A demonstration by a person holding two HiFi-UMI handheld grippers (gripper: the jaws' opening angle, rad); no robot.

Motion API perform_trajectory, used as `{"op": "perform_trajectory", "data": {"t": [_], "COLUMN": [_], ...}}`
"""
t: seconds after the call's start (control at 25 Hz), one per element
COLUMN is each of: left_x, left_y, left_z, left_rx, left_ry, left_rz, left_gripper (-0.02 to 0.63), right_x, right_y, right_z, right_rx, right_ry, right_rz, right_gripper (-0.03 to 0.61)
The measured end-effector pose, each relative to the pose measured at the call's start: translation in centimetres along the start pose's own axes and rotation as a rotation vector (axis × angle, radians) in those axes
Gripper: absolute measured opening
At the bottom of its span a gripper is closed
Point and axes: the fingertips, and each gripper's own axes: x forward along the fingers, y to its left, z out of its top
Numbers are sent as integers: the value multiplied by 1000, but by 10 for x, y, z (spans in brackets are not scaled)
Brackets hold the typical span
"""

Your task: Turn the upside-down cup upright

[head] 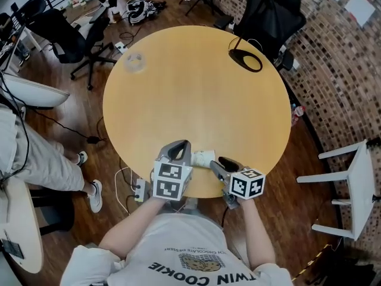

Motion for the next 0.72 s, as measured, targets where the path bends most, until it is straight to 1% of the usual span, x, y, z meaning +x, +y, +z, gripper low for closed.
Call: {"op": "perform_trajectory", "data": {"t": [0.12, 0.2, 0.32, 0.4, 0.44, 0.52, 0.6, 0.72], "left_x": [-1, -2, -4, -5, -6, -9, -11, -17], "left_y": [3, 4, 8, 12, 15, 21, 27, 35], "left_z": [-1, -1, -2, -2, -1, 1, 2, 1], "left_rx": [-9, -14, -26, -36, -41, -51, -56, -67], "left_ry": [-3, -2, -4, -10, -13, -20, -27, -32], "left_rz": [5, 5, 8, 15, 21, 31, 39, 52], "left_gripper": [3, 3, 3, 3, 3, 3, 3, 3], "right_x": [6, 15, 35, 50, 57, 69, 75, 83], "right_y": [10, 17, 29, 34, 35, 37, 39, 42], "right_z": [9, 15, 15, 8, 5, -3, -12, -24], "right_rx": [-357, -576, -875, -1031, -1088, -1168, -1223, -1283], "right_ry": [129, 209, 361, 460, 501, 573, 648, 717], "right_rz": [-69, -94, -93, -76, -66, -41, -11, 7], "right_gripper": [189, 192, 193, 193, 193, 208, 238, 244]}}
